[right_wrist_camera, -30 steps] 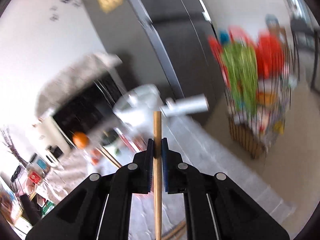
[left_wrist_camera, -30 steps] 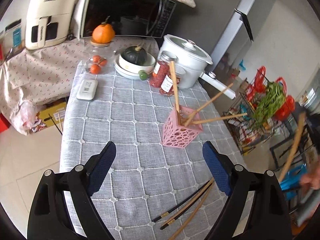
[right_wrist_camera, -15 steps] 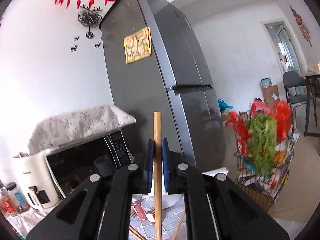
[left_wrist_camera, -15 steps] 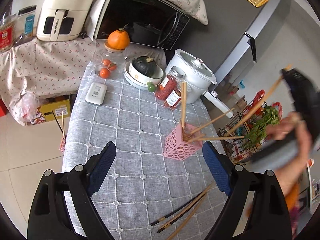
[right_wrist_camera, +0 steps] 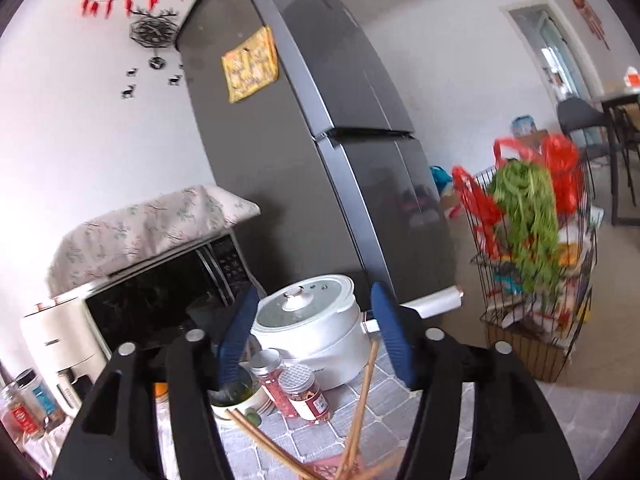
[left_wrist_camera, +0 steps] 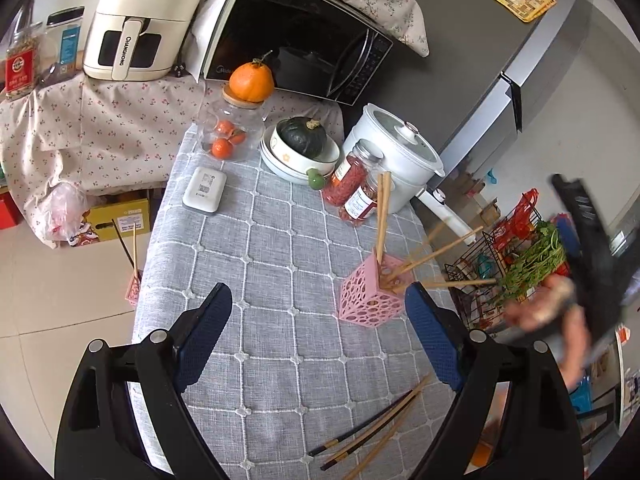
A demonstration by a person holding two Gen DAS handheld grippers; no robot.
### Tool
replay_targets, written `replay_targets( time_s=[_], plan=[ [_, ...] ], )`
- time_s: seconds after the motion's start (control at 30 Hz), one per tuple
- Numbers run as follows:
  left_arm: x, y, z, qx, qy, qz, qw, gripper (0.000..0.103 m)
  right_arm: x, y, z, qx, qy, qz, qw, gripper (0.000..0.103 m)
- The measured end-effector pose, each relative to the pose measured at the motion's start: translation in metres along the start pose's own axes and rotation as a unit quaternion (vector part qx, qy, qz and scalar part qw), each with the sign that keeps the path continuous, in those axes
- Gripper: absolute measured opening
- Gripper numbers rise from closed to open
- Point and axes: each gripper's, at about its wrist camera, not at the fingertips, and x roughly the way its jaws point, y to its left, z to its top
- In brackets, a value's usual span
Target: Organize utensils
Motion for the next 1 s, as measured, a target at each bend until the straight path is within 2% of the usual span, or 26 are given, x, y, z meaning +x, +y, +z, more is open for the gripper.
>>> replay_targets(
  time_s=[0.13,0.2,0.23,0.37,0.47,0.53,0.57,0.6,0.63,0.67,0.7,0.73,0.83,0.93,1.0],
  plan=[
    [0.008,-0.012,-0.007,0.023,0.018,-0.001,0.9996,0.086,-0.046,-0.012,0.017,-0.039,-0.006,-0.002,0.999,0.087],
    [0.014,-0.021,-0.014,0.044,0.030,0.001,0.9986,0.088,-0.065,-0.027,0.014,-0.052,0.013,-0.010,0.999,0.095],
    [0.017,-0.026,-0.018,0.053,0.034,0.003,0.9980,0.088,-0.070,-0.034,0.010,-0.056,0.028,-0.016,0.998,0.096],
    [0.025,-0.037,-0.028,0.071,0.044,0.009,0.9964,0.088,-0.071,-0.078,-0.015,-0.036,0.129,-0.049,0.990,0.096],
    [0.023,-0.035,-0.026,0.058,0.037,0.008,0.9976,0.088,-0.047,-0.122,-0.033,0.044,0.226,-0.045,0.972,0.096],
    [0.022,-0.035,-0.025,0.053,0.032,0.007,0.9981,0.088,-0.007,-0.161,-0.045,0.159,0.309,-0.010,0.937,0.096],
    [0.023,-0.036,-0.024,0.055,0.032,0.008,0.9979,0.088,0.012,-0.178,-0.054,0.217,0.340,0.015,0.915,0.096],
    [0.026,-0.036,-0.026,0.058,0.036,0.011,0.9976,0.088,0.044,-0.197,-0.071,0.293,0.387,0.059,0.872,0.096],
    [0.029,-0.036,-0.027,0.060,0.041,0.014,0.9972,0.088,0.065,-0.205,-0.085,0.328,0.413,0.087,0.845,0.096],
    [0.035,-0.036,-0.030,0.064,0.049,0.017,0.9966,0.088,0.092,-0.209,-0.103,0.362,0.442,0.124,0.812,0.096],
    [0.039,-0.037,-0.032,0.067,0.055,0.020,0.9961,0.088,0.115,-0.209,-0.119,0.385,0.463,0.154,0.783,0.096],
    [0.044,-0.038,-0.034,0.072,0.061,0.025,0.9952,0.088,0.142,-0.209,-0.137,0.409,0.477,0.172,0.759,0.096],
    [0.056,-0.038,-0.039,0.084,0.075,0.041,0.9928,0.088,0.202,-0.209,-0.166,0.447,0.479,0.175,0.735,0.096],
    [0.071,-0.034,-0.041,0.091,0.088,0.058,0.9903,0.088,0.252,-0.207,-0.196,0.493,0.483,0.189,0.698,0.096],
    [0.082,-0.030,-0.043,0.096,0.098,0.071,0.9880,0.088,0.285,-0.203,-0.209,0.503,0.489,0.202,0.684,0.096]
  ],
)
